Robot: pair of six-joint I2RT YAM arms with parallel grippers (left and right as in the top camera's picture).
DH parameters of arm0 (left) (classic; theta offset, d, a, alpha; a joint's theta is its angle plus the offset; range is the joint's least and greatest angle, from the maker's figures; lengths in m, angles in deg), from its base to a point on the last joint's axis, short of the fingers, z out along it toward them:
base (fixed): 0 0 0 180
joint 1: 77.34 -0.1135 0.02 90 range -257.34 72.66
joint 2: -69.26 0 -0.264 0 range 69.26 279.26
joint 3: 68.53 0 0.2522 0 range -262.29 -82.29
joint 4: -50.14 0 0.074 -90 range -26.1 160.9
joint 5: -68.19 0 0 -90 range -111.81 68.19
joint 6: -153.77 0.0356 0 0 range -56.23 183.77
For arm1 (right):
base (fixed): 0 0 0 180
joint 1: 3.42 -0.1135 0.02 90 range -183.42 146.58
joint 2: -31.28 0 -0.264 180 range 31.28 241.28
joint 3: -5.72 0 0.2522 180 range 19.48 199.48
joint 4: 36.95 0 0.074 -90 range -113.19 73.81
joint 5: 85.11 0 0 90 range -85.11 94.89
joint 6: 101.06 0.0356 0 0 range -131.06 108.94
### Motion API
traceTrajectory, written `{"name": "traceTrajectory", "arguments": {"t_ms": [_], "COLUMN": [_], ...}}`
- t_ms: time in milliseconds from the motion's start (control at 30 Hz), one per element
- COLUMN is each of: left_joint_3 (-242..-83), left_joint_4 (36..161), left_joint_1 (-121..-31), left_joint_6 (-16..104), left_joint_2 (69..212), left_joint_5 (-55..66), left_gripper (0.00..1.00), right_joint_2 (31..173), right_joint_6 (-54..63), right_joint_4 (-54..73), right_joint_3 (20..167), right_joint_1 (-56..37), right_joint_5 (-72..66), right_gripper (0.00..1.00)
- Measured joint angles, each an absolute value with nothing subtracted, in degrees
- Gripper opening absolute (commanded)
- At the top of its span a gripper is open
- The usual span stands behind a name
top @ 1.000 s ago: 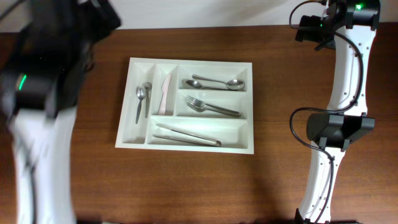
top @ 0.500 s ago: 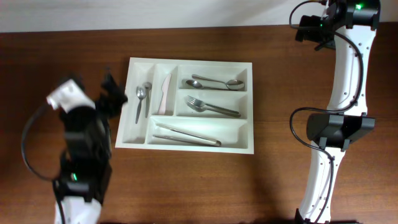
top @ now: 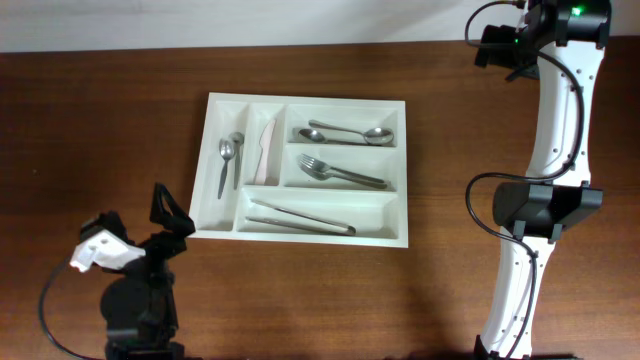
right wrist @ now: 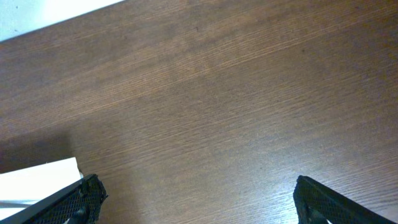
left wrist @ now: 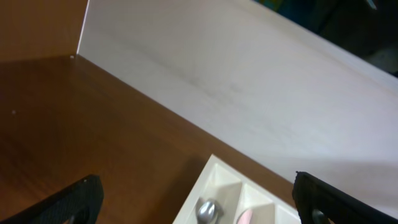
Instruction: Pack container
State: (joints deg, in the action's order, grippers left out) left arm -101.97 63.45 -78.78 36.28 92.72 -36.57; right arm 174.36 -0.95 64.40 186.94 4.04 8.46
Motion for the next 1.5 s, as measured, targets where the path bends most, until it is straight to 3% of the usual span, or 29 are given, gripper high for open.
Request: {"name": "traceTrajectory", "arguments": {"t_ms": [400,667,1500], "left_joint_3": [-89.79,-88.07,-87.41], "left_joint_4": [65.62,74.42,79.10], "left_joint_1": [-80.46,-81.35,-81.35], "left_joint_6": [36.28,36.28,44.79], "left_joint_2": [79.56,75.08,71.43], "left_joint_5": [-30.52,-27.55,-26.26], "left_gripper": [0.99,0.99,0.99], "right_joint_2": [174.36,174.36,174.36], "right_joint_6": [-0.95,-0.95,-0.95], "right_joint_4": [64.44,64.42,64.44], "right_joint_3": [186.94,186.94,186.94], "right_joint_1": [4.04,4.04,4.04], "right_joint_5": [8.48,8.48,8.48], "right_gripper": [0.99,0.99,0.99]}}
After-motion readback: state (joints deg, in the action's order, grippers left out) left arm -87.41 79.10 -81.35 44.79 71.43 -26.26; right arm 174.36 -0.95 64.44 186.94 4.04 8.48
